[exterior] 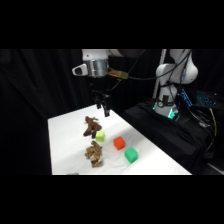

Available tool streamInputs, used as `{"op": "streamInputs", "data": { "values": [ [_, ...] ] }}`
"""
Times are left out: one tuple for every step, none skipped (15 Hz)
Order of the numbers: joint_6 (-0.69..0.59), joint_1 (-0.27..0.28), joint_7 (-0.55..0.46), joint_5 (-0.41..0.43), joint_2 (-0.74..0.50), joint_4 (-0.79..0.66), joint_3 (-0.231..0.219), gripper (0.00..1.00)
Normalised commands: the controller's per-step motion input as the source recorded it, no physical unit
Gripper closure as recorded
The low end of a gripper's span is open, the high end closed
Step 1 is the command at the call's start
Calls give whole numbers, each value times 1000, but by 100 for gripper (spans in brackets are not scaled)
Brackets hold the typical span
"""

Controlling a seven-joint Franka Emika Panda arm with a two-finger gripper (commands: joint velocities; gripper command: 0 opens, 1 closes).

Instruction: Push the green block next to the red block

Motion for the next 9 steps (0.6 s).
{"op": "streamInputs", "data": {
  "values": [
    [-44,190,353,-158,-182,-128,159,0],
    [-23,209,374,-171,-170,-150,174,0],
    [-10,210,360,-143,-144,-151,177,0],
    [22,212,355,-127,-110,-153,181,0],
    [46,206,332,-125,-75,-150,174,0],
    [65,192,305,-117,-46,-142,163,0],
    [121,185,303,-129,-13,-149,156,0],
    [176,173,275,-129,17,-149,144,0],
    [234,154,261,-131,55,-144,125,0]
  ]
}}
